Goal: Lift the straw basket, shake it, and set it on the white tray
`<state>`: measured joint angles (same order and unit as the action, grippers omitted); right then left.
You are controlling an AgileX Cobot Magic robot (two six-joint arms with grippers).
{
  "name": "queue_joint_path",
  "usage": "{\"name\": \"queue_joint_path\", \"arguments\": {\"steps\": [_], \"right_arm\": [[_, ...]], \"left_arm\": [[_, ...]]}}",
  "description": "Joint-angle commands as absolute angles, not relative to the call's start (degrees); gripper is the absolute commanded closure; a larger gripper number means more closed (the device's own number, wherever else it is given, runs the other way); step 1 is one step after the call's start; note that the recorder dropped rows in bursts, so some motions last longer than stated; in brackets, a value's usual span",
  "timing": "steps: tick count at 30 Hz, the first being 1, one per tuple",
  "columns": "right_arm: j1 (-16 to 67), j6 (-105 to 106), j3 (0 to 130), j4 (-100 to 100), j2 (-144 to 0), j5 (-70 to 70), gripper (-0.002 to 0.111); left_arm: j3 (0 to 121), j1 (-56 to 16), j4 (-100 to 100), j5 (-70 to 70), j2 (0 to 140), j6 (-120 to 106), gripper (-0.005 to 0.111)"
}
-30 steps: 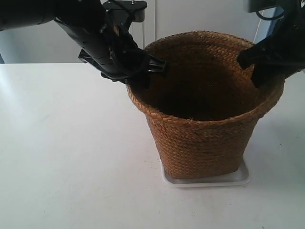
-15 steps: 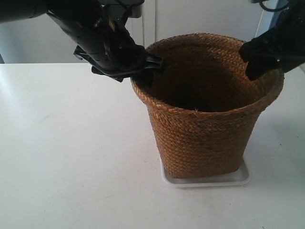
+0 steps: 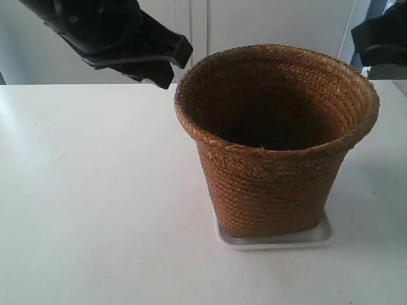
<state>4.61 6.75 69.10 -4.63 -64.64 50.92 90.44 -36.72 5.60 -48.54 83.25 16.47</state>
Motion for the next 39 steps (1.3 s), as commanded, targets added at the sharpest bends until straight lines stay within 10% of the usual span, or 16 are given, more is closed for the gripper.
{"name": "queue_joint_path", "arguments": {"steps": [1,19,39], "right_arm": [[4.0,7.3,59.3,-5.8,-60.1,40.9,0.097],[4.0,7.3,48.5,-9.8,-45.5,26.9,0.108],[4.0,7.3,48.5,-9.8,-45.3,26.9,0.108]], "left_arm": [[89.5,-40.4,5.2,-50.1,77.9,11.5,0.105],[59.8,-40.8,9.0,-34.2,50.7,10.3,0.106],[55.9,-40.8,6.4,-41.0,48.6,13.3,0.106]]}}
